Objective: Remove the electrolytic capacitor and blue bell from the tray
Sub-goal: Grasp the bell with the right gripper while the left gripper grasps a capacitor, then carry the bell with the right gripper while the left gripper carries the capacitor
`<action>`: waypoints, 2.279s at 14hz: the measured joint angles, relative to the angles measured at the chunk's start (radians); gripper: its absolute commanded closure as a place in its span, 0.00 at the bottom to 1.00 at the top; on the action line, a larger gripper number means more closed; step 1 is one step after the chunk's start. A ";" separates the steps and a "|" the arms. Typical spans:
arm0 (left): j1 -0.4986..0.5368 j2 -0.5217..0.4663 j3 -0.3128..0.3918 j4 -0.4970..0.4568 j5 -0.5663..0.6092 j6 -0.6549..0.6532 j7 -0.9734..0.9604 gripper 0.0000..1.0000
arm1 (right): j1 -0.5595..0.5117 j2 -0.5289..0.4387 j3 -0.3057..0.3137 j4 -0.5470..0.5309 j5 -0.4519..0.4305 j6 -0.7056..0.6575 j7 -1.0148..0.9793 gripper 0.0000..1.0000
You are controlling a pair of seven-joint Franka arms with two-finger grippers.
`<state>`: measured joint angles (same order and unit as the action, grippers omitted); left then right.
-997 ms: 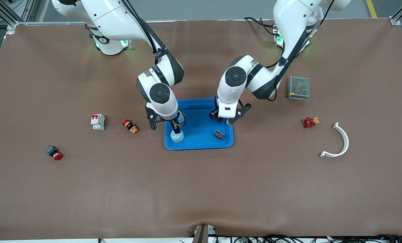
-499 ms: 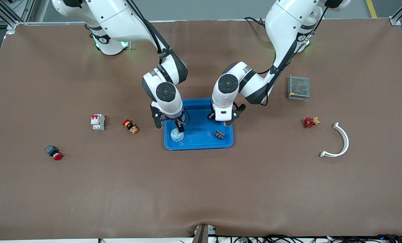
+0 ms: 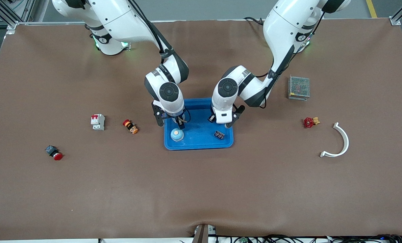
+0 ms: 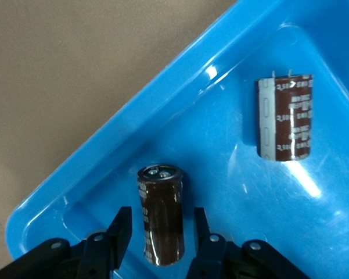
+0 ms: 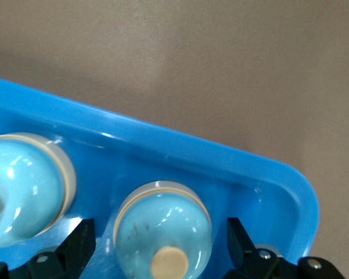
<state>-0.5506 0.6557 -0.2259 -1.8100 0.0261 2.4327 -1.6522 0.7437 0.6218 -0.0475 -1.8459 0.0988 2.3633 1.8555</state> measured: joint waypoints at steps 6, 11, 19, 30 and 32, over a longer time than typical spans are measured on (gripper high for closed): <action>0.002 0.013 0.003 0.046 0.000 -0.005 -0.014 1.00 | 0.003 -0.006 0.000 0.003 0.000 0.002 -0.010 1.00; 0.045 -0.091 0.009 0.105 0.002 -0.193 -0.005 1.00 | -0.001 -0.060 -0.010 0.014 0.000 -0.063 -0.038 1.00; 0.247 -0.300 0.010 0.005 0.003 -0.381 0.259 1.00 | -0.189 -0.304 -0.029 0.018 0.000 -0.399 -0.681 1.00; 0.505 -0.326 0.011 -0.356 0.033 -0.181 0.520 1.00 | -0.515 -0.520 -0.036 -0.304 -0.215 -0.213 -1.367 1.00; 0.511 -0.317 0.011 -0.418 0.084 -0.111 0.520 1.00 | -0.574 -0.520 -0.037 -0.330 -0.230 -0.181 -1.459 1.00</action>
<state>-0.0393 0.3387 -0.2144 -2.2276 0.1100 2.3216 -1.1323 0.1699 0.1017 -0.0840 -2.1755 -0.1316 2.1821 0.3962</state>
